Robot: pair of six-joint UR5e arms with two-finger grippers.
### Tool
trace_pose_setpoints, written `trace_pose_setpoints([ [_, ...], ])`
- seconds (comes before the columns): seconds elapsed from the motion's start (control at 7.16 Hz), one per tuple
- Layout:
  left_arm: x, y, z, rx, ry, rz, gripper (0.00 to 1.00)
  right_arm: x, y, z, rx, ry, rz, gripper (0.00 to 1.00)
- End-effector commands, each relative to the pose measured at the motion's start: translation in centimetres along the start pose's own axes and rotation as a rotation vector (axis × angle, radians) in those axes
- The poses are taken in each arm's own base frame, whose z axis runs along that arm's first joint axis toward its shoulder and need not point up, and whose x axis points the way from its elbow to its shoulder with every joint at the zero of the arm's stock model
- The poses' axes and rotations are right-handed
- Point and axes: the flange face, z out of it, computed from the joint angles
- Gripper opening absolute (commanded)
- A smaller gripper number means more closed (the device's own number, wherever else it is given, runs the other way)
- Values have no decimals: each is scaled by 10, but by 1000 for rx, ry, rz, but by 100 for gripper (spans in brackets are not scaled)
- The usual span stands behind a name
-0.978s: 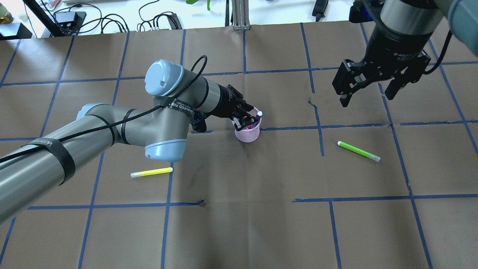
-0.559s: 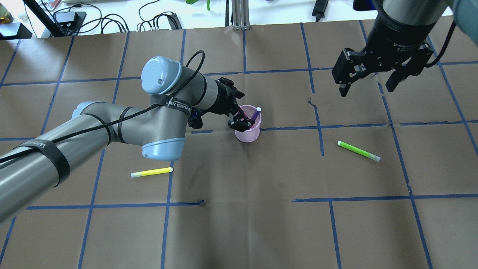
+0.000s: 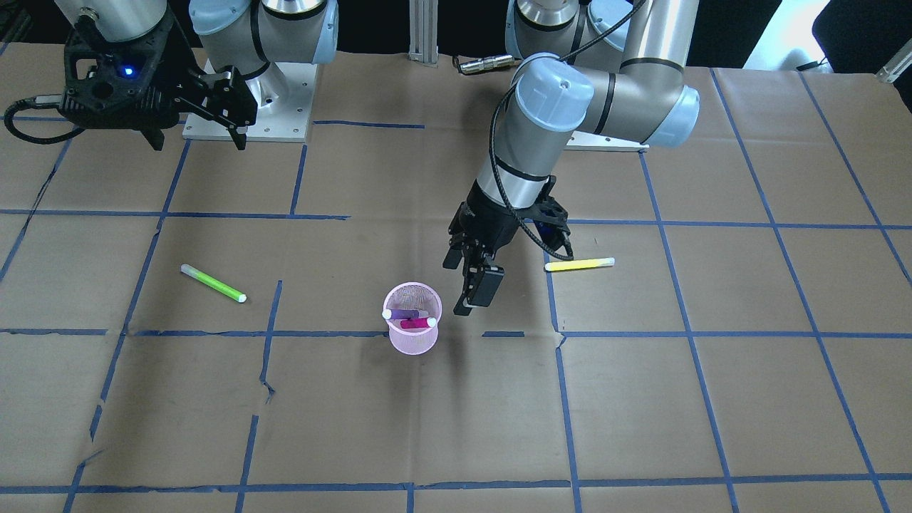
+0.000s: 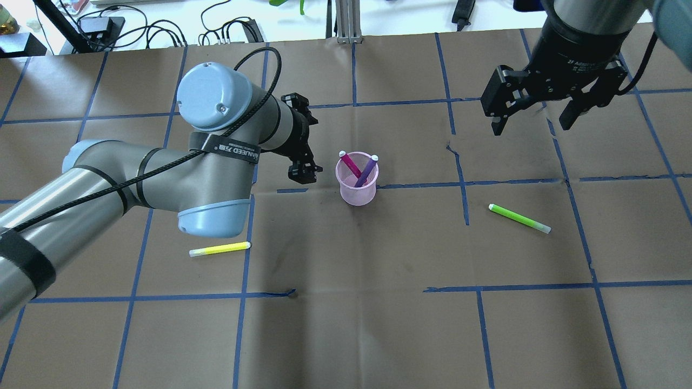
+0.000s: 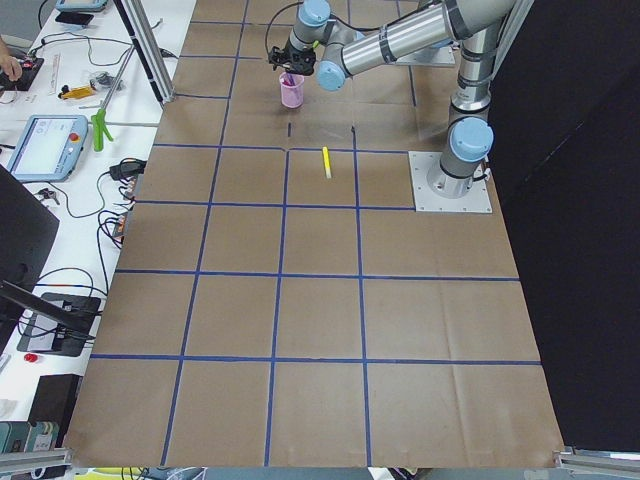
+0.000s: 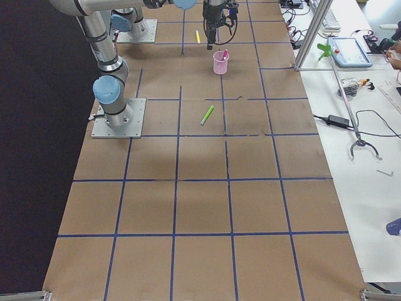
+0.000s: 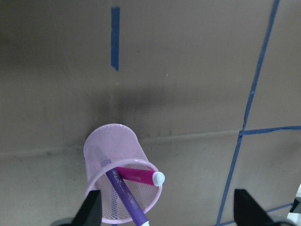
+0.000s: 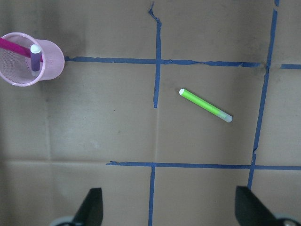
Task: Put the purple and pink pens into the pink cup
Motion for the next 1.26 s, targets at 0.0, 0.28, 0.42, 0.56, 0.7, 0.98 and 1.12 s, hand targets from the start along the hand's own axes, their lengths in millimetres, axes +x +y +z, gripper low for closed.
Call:
trace_pose_setpoints([
  [0.0,-10,-28,-58,186,-76,367,98,0,-2,-1,3,1,0,100],
  [0.28,-9,-53,-93,245,-136,621,97,1,-2,-3,9,2,2,100],
  [0.42,2,-63,-106,252,-132,742,97,3,-2,-4,10,2,5,100],
  [0.56,10,-69,-115,252,-144,843,97,3,-3,-5,16,3,7,100],
  [0.7,19,-73,-119,243,-173,992,98,4,-3,-5,18,4,7,100],
  [0.98,26,-82,-118,179,-284,1233,98,5,-4,-6,21,1,10,100],
  [1.12,24,-81,-121,118,-350,1326,98,5,-4,-6,21,1,10,100],
])
